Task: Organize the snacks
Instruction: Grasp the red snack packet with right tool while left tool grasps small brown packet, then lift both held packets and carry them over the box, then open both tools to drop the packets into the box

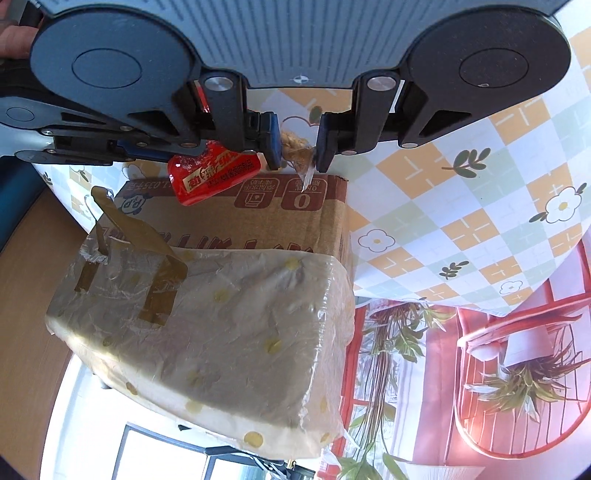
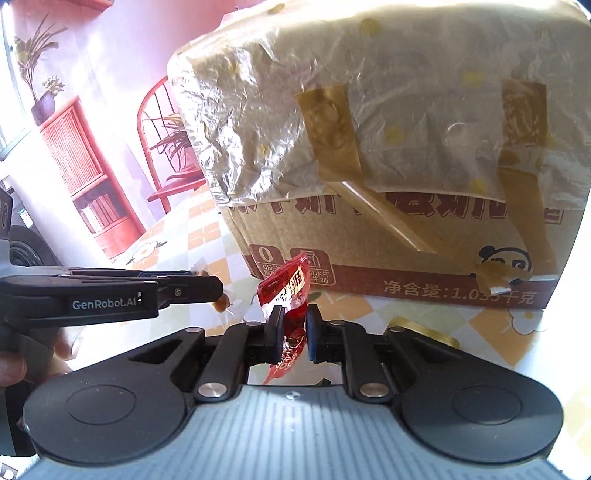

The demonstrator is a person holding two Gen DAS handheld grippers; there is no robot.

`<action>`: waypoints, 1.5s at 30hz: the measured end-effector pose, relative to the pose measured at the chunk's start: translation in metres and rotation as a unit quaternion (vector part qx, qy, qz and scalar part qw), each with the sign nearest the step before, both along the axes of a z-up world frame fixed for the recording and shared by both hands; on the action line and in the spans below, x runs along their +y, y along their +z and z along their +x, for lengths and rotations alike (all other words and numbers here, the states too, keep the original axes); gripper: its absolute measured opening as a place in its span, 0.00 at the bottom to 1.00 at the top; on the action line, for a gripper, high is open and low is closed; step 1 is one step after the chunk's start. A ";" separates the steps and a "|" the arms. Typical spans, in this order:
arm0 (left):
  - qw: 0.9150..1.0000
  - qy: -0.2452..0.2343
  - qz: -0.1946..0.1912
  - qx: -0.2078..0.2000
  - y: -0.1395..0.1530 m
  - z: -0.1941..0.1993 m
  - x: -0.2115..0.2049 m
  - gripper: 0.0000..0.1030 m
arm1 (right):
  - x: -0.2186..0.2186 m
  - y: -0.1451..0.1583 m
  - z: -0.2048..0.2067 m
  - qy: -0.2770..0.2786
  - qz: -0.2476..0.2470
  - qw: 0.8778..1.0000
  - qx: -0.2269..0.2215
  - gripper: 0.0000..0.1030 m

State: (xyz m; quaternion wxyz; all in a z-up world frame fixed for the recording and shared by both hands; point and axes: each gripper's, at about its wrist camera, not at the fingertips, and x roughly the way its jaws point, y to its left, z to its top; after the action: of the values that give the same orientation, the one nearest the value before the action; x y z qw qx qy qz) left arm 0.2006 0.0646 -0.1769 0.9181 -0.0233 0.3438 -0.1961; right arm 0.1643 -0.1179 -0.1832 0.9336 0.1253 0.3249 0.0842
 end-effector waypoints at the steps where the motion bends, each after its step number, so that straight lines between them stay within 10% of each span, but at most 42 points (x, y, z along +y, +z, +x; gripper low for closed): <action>1: 1.000 0.004 0.000 -0.006 0.004 -0.002 0.001 0.20 | -0.002 0.003 -0.003 -0.002 0.001 1.000 -0.004 0.12; 24: 0.984 0.016 -0.032 -0.172 0.149 0.016 -0.039 0.21 | -0.068 0.145 0.003 -0.059 0.011 0.979 -0.193 0.12; 40: 0.991 0.035 0.028 -0.122 0.135 0.113 -0.101 0.22 | -0.133 0.125 0.106 -0.126 -0.031 0.988 -0.087 0.15; 45: 0.993 0.037 0.027 -0.111 0.131 0.113 -0.100 0.54 | -0.135 0.126 0.091 -0.118 -0.038 0.988 -0.095 0.49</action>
State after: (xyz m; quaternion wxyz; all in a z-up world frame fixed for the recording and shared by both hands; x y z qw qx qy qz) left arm 0.3131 -0.0357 -0.0458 0.9575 0.0106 0.2435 -0.1543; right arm 0.2555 -0.2525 -0.0571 0.9676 0.1189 0.2211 -0.0272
